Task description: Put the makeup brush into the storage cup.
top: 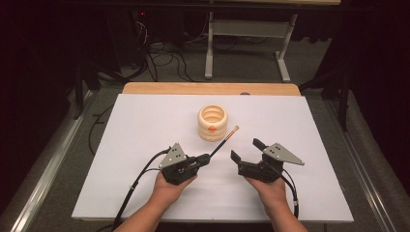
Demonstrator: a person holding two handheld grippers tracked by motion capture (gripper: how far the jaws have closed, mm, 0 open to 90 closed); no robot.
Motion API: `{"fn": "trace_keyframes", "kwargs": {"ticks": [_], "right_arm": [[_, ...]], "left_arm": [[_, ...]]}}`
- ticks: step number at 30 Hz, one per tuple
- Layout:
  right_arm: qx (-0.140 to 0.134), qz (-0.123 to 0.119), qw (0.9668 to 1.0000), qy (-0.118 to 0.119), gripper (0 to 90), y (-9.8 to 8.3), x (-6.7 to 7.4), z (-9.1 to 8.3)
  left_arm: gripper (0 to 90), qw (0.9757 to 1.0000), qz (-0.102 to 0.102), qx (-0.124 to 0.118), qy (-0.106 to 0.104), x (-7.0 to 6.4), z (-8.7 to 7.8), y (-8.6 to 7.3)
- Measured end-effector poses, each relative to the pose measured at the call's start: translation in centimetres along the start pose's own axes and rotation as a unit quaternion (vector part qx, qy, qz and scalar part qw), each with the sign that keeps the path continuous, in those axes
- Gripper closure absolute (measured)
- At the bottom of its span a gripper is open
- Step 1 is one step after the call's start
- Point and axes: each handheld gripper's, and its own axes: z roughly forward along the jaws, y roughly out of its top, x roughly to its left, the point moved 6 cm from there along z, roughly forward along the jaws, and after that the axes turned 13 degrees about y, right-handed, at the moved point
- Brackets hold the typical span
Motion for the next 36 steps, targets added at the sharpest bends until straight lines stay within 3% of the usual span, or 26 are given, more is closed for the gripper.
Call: {"fn": "trace_keyframes", "kwargs": {"ticks": [9,25,36], "right_arm": [[-0.019,0.029,0.9993,0.015,13.7,0.1,0.6,0.4],[-0.049,0.074,0.9949,0.048,21.9,0.1,1.1,0.8],[-0.060,0.082,0.9931,0.059,34.5,0.0,1.5,1.1]], "left_arm": [[85.2,1.0000,0.007,-0.003,-0.006,-1.0,0.2,-0.2],[85.3,0.9998,0.016,-0.002,-0.008,-1.9,0.6,-0.7],[85.3,0.9998,0.017,-0.003,-0.009,-2.0,0.5,-0.7]]}}
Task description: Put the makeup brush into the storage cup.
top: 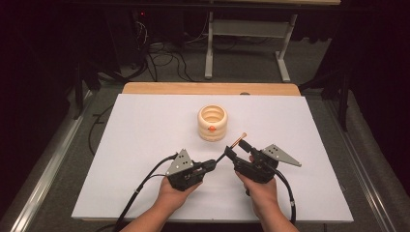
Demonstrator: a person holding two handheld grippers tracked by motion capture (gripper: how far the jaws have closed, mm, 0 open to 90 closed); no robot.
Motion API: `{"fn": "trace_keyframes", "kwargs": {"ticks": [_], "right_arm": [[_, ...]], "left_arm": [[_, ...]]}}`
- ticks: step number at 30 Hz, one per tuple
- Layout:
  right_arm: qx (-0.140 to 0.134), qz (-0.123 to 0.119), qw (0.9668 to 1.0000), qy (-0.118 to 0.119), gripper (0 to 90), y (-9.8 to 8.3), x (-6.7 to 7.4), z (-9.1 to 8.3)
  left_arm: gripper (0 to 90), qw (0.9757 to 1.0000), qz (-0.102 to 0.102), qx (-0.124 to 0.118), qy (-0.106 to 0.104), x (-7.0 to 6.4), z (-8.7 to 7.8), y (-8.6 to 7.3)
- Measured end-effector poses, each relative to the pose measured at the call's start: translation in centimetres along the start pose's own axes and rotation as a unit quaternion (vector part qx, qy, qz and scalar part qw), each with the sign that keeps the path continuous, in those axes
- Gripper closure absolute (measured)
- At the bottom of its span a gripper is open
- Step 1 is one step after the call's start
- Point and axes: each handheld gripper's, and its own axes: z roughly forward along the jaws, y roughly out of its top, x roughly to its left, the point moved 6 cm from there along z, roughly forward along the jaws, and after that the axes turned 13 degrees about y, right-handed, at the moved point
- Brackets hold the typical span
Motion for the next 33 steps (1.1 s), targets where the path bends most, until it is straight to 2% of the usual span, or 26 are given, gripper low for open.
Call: {"fn": "trace_keyframes", "kwargs": {"ticks": [5,13,19,28,33], "right_arm": [[-0.005,0.013,0.9999,0.003,37.0,-0.11,-0.03,0.17],[-0.012,0.015,0.9998,0.006,44.5,-0.10,0.07,0.33],[-0.012,0.025,0.9996,0.011,50.3,-0.28,0.18,0.55],[-0.010,0.020,0.9997,0.011,57.2,-0.45,0.28,0.75],[-0.006,0.018,0.9997,0.014,58.0,-0.60,0.39,0.84]], "left_arm": [[85.2,1.0000,-0.001,-0.001,0.000,-0.01,0.00,-0.01],[85.2,1.0000,-0.002,-0.001,-0.001,-0.07,0.00,-0.05],[85.2,1.0000,-0.004,-0.004,-0.002,-0.11,-0.08,0.05],[85.2,1.0000,0.000,-0.009,0.003,-0.10,-0.11,0.09],[85.2,0.9999,-0.001,-0.011,0.004,-0.13,-0.13,0.16]]}}
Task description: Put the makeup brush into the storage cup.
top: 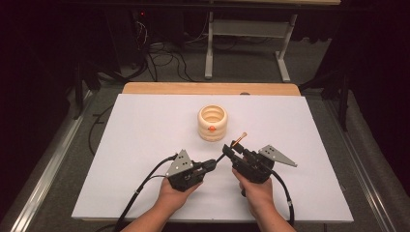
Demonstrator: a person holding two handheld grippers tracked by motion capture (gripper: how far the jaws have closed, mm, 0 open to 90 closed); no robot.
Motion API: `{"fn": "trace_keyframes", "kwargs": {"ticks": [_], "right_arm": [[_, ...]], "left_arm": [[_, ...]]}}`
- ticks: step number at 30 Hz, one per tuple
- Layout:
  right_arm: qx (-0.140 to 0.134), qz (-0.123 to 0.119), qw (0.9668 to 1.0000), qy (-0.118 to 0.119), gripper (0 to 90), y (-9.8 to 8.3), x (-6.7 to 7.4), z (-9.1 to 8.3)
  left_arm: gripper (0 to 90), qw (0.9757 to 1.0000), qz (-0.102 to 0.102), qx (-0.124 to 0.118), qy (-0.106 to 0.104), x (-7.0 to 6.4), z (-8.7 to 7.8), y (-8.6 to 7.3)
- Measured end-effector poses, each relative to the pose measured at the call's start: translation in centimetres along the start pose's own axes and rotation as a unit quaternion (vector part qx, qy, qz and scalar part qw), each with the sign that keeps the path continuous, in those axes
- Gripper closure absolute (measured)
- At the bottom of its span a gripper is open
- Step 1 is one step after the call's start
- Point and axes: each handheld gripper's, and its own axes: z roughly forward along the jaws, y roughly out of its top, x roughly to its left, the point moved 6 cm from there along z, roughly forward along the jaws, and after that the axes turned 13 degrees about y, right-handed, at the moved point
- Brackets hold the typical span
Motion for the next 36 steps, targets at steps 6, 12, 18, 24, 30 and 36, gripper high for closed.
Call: {"fn": "trace_keyframes", "kwargs": {"ticks": [6,12,18,24,30,36], "right_arm": [[0.001,0.001,1.0000,0.000,59.1,-0.02,0.02,-0.04],[0.001,0.003,1.0000,0.001,60.1,-0.04,0.03,-0.08],[0.001,0.003,1.0000,0.001,62.2,0.01,0.01,-0.20],[0.001,0.007,1.0000,0.000,67.4,-0.03,-0.11,-0.23],[0.001,0.010,0.9999,0.001,71.6,-0.02,-0.12,-0.25],[0.002,0.013,0.9999,0.006,73.0,0.02,-0.10,-0.29]], "left_arm": [[85.2,1.0000,0.001,0.000,-0.001,-0.05,-0.04,0.00],[85.2,1.0000,0.001,-0.001,-0.001,-0.08,-0.07,0.03],[85.3,1.0000,0.002,0.000,-0.001,-0.11,-0.04,0.00],[85.2,1.0000,0.004,0.001,-0.002,-0.18,-0.02,-0.06],[85.2,1.0000,0.004,0.002,-0.003,-0.16,-0.03,-0.09],[85.2,1.0000,0.003,0.003,-0.003,-0.20,0.03,-0.14]]}}
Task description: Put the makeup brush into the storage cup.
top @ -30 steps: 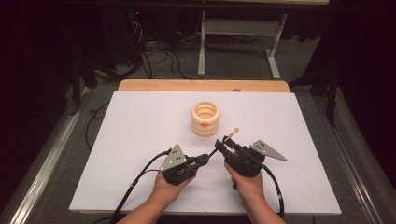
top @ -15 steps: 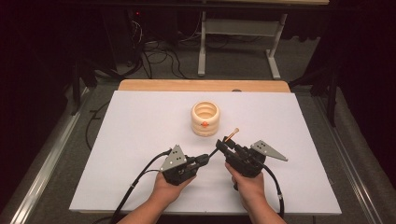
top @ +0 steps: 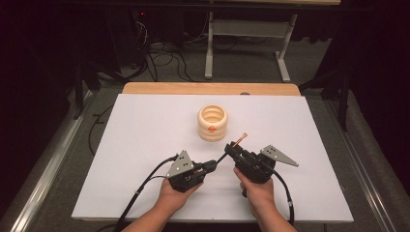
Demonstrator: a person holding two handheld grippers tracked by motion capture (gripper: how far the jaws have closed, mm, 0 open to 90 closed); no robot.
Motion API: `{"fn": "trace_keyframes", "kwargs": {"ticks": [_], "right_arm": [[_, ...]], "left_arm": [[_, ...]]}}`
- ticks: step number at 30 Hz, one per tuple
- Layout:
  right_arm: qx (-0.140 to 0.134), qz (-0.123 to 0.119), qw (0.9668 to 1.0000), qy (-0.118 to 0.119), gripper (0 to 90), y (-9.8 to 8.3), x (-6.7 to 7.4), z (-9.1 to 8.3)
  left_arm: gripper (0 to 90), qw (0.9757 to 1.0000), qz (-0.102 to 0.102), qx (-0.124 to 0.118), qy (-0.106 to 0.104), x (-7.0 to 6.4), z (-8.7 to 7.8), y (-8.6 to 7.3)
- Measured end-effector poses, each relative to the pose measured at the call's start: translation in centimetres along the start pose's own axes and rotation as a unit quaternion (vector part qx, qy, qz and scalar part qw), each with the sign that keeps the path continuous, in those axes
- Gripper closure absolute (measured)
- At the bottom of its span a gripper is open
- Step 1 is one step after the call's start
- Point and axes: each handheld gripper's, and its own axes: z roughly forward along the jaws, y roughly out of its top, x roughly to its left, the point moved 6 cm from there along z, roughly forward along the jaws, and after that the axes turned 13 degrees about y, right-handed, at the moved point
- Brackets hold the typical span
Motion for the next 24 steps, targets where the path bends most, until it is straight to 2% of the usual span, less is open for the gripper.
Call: {"fn": "trace_keyframes", "kwargs": {"ticks": [16,24], "right_arm": [[0.000,0.013,0.9995,0.029,80.7,0.2,0.5,0.2],[0.000,0.008,0.9987,0.051,84.9,0.3,1.2,0.3]], "left_arm": [[85.1,0.9999,-0.002,0.010,-0.006,-0.1,0.3,-0.4],[84.8,0.9999,0.001,0.013,-0.009,-0.2,0.5,-0.5]]}}
